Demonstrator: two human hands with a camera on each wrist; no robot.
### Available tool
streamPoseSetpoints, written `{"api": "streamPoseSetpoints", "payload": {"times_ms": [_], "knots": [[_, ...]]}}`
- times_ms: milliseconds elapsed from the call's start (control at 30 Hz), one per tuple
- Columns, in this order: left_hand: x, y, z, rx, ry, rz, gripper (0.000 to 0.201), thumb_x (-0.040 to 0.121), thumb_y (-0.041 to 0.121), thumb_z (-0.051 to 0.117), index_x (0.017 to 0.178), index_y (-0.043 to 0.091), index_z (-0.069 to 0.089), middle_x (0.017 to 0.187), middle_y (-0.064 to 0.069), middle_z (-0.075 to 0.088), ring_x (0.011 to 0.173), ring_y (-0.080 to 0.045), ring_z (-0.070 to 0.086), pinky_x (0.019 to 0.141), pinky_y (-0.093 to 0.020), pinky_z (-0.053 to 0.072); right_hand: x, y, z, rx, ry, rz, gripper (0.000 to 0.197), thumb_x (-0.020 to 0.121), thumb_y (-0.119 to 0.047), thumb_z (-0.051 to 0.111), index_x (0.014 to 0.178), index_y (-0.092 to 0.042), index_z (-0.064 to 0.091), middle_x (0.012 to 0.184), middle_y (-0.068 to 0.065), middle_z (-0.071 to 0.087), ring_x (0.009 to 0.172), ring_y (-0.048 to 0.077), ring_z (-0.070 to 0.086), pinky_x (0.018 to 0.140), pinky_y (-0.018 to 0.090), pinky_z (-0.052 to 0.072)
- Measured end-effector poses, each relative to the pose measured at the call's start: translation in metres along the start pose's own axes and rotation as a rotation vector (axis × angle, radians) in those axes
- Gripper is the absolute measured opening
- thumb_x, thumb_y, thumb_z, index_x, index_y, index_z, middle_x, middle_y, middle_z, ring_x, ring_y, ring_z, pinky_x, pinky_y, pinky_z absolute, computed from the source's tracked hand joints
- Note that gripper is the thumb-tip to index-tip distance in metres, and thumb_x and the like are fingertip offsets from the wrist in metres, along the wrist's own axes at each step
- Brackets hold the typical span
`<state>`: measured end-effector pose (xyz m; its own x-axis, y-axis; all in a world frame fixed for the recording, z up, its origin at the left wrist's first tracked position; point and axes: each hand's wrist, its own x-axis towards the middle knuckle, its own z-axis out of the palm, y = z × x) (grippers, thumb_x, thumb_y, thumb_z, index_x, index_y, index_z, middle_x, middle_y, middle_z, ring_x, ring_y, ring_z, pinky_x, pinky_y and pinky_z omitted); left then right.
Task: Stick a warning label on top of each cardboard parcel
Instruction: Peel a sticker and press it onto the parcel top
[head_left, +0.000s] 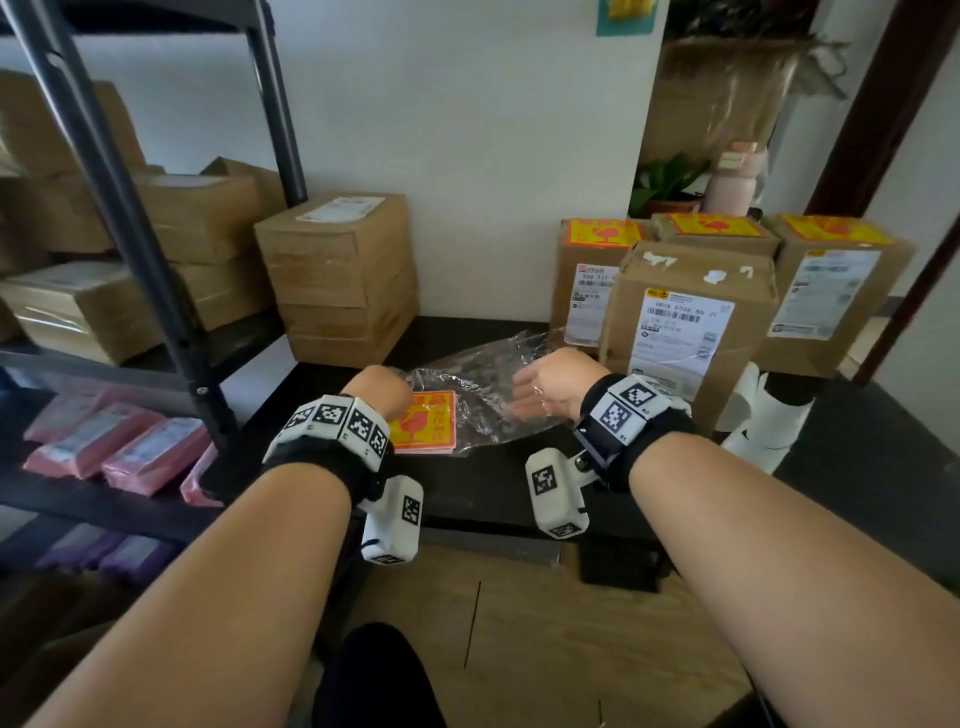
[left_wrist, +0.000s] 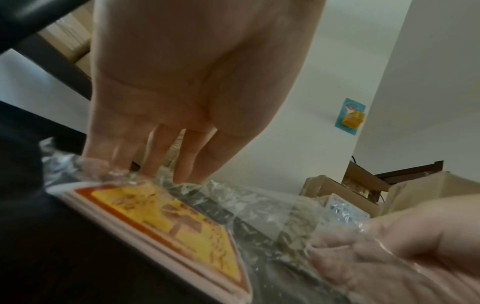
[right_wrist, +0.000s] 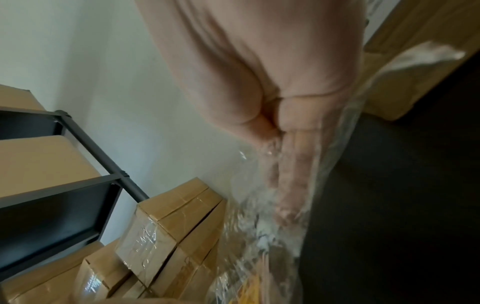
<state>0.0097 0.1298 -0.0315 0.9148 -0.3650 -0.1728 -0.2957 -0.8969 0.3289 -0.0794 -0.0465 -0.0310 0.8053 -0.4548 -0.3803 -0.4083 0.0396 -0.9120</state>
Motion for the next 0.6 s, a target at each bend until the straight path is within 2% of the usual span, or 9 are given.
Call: {"api": "streamPoseSetpoints", "payload": {"times_ms": [33, 100, 167, 300, 400, 467, 533, 567, 600], "knots": [[0.004, -0.003, 0.003, 0.048, 0.001, 0.000, 0.031, 0.100, 0.009, 0.040, 0.126, -0.001, 0.055, 0.123, -0.016, 0.060, 0.114, -0.028, 0.059, 0.073, -0.023, 0.045, 0.001, 0.001, 0.003, 0.030, -0.030, 0.017, 0.034, 0.099, 0.002, 0.044, 0.132, 0.010, 0.049, 0.108, 0.027, 0.063, 0.092, 0.036, 0.070, 0.072, 0.036, 0.061], [0.007, -0.006, 0.007, 0.038, 0.017, -0.043, 0.028, 0.100, 0.010, 0.040, 0.118, 0.001, 0.059, 0.111, -0.014, 0.063, 0.106, -0.026, 0.061, 0.080, -0.029, 0.045, 0.003, -0.001, 0.009, 0.089, -0.075, 0.046, 0.038, 0.100, 0.002, 0.041, 0.137, 0.010, 0.044, 0.085, 0.019, 0.058, 0.057, 0.026, 0.070, 0.053, 0.033, 0.060], [0.011, -0.008, 0.011, 0.031, 0.023, -0.076, 0.025, 0.097, 0.013, 0.045, 0.113, 0.004, 0.061, 0.091, -0.009, 0.060, 0.091, -0.023, 0.060, 0.073, -0.029, 0.044, 0.006, -0.001, 0.017, 0.067, -0.104, 0.078, 0.037, 0.100, 0.003, 0.040, 0.136, 0.009, 0.046, 0.077, 0.013, 0.054, 0.042, 0.018, 0.064, 0.043, 0.026, 0.056], [0.013, -0.009, 0.015, 0.075, 0.028, -0.120, 0.019, 0.094, 0.019, 0.050, 0.105, 0.009, 0.061, 0.085, -0.006, 0.056, 0.082, -0.021, 0.057, 0.069, -0.032, 0.043, 0.018, 0.009, 0.036, -0.064, -0.129, 0.032, 0.034, 0.097, 0.006, 0.045, 0.131, 0.006, 0.051, 0.081, 0.009, 0.058, 0.060, 0.015, 0.064, 0.056, 0.021, 0.056], [0.014, -0.008, 0.013, 0.081, 0.033, -0.131, 0.010, 0.094, 0.018, 0.051, 0.095, 0.010, 0.057, 0.075, -0.005, 0.052, 0.076, -0.020, 0.055, 0.069, -0.031, 0.043, 0.025, 0.007, 0.044, -0.205, -0.119, 0.025, 0.015, 0.096, 0.003, 0.049, 0.096, -0.008, 0.060, 0.080, 0.011, 0.062, 0.067, 0.020, 0.064, 0.065, 0.029, 0.057], [0.015, -0.011, 0.013, 0.089, 0.032, -0.131, 0.009, 0.093, 0.016, 0.051, 0.094, 0.009, 0.057, 0.073, -0.005, 0.051, 0.078, -0.020, 0.056, 0.070, -0.031, 0.045, 0.026, 0.005, 0.049, -0.321, -0.115, 0.027, 0.017, 0.083, 0.002, 0.067, 0.081, -0.011, 0.057, 0.080, 0.012, 0.064, 0.068, 0.021, 0.065, 0.072, 0.034, 0.058], [0.015, -0.014, 0.012, 0.095, 0.045, -0.132, 0.009, 0.093, 0.013, 0.052, 0.094, 0.007, 0.059, 0.073, -0.006, 0.051, 0.078, -0.021, 0.056, 0.070, -0.031, 0.045, 0.031, 0.007, 0.052, -0.353, -0.291, 0.117, 0.048, 0.043, -0.007, 0.088, 0.081, -0.007, 0.059, 0.082, 0.015, 0.066, 0.069, 0.024, 0.067, 0.076, 0.037, 0.060], [0.015, -0.015, 0.012, 0.098, 0.054, -0.127, 0.010, 0.092, 0.012, 0.052, 0.095, 0.005, 0.059, 0.073, -0.007, 0.051, 0.078, -0.022, 0.055, 0.070, -0.031, 0.045, 0.032, 0.012, 0.059, -0.270, -0.459, 0.167, 0.050, 0.043, -0.009, 0.088, 0.084, -0.003, 0.061, 0.083, 0.018, 0.066, 0.070, 0.026, 0.068, 0.076, 0.037, 0.060], [0.013, -0.014, 0.011, 0.096, 0.049, -0.126, 0.011, 0.092, 0.010, 0.052, 0.097, 0.004, 0.060, 0.075, -0.007, 0.051, 0.079, -0.022, 0.055, 0.071, -0.031, 0.045, 0.030, 0.013, 0.063, -0.243, -0.517, 0.160, 0.033, 0.063, -0.006, 0.084, 0.086, -0.001, 0.061, 0.084, 0.018, 0.066, 0.070, 0.026, 0.067, 0.073, 0.035, 0.059]]}}
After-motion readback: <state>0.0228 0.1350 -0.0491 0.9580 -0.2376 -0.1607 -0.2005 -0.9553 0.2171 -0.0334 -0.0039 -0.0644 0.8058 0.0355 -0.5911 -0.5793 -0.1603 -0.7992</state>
